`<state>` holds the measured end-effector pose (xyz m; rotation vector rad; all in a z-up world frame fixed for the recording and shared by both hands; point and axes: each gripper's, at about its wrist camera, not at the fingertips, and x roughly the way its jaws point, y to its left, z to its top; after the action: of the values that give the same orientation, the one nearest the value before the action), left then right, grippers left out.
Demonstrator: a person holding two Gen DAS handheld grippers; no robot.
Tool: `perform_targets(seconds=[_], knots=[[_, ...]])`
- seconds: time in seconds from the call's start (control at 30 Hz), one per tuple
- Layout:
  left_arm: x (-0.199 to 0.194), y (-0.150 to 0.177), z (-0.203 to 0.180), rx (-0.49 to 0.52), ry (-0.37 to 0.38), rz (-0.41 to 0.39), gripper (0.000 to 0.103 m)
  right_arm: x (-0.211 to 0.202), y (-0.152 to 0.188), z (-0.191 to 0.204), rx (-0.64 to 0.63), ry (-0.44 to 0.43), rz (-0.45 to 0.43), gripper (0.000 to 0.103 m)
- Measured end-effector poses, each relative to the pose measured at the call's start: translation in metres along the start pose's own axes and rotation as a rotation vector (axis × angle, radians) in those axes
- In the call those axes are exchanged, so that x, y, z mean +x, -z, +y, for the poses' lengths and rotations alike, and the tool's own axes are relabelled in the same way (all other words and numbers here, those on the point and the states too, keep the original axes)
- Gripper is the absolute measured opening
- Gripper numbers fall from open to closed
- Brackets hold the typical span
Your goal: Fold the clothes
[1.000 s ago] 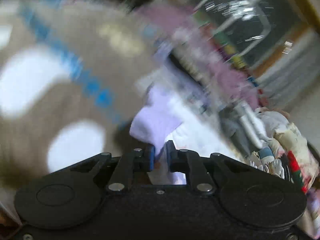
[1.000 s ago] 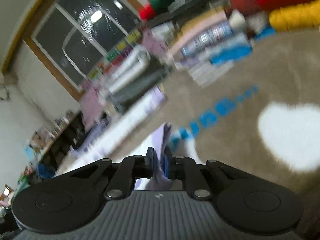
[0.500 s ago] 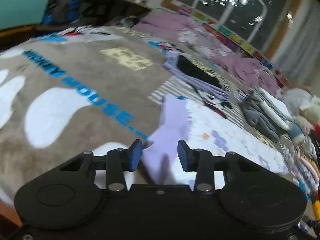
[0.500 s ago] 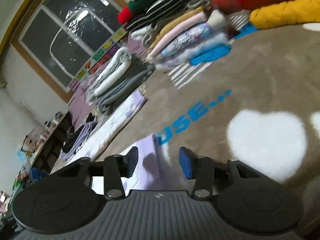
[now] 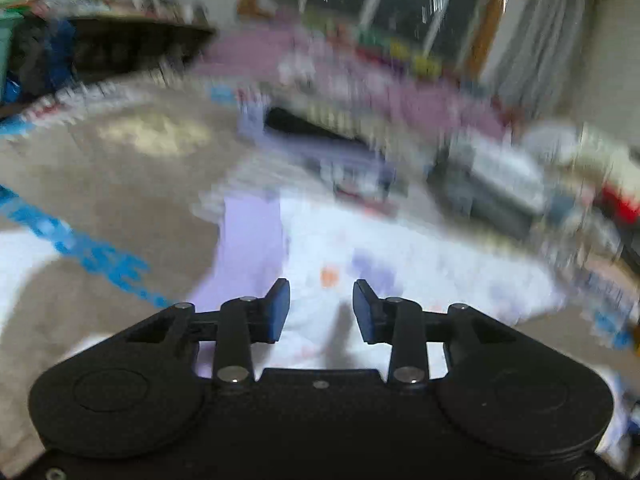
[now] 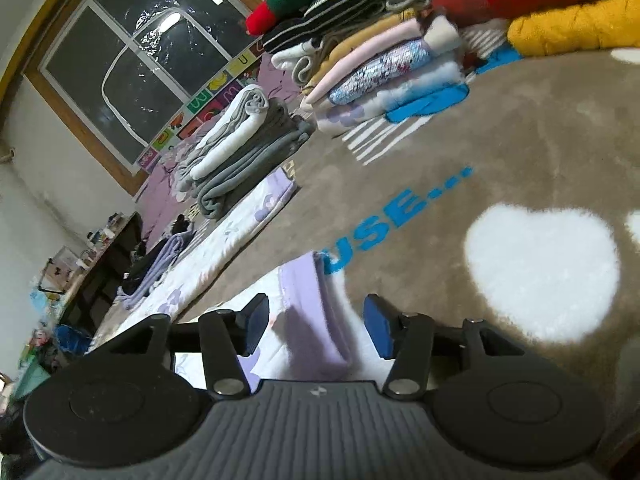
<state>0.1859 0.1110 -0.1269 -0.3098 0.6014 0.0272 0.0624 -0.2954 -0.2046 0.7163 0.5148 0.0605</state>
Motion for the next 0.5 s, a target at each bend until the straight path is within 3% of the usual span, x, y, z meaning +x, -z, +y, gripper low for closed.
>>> perform_targets(seconds=[0.03,0.33,0.4,0.5], knots=[[0.016,0.006,0.002,0.021,-0.015,0.070,0.035,0.000,0.000,0.000,-0.005,0.000,0.001,0.054],[0.014,0.010,-0.011,0.078,-0.062,0.044,0.039,0.007,0.009,0.005,-0.016,-0.053,0.032,0.053],[0.015,0.011,-0.012,0.082,-0.067,0.037,0.039,0.010,0.015,0.012,-0.056,-0.059,0.036,0.021],[0.015,0.014,-0.013,0.090,-0.074,0.026,0.039,0.005,0.015,0.017,-0.067,-0.079,0.001,0.015]])
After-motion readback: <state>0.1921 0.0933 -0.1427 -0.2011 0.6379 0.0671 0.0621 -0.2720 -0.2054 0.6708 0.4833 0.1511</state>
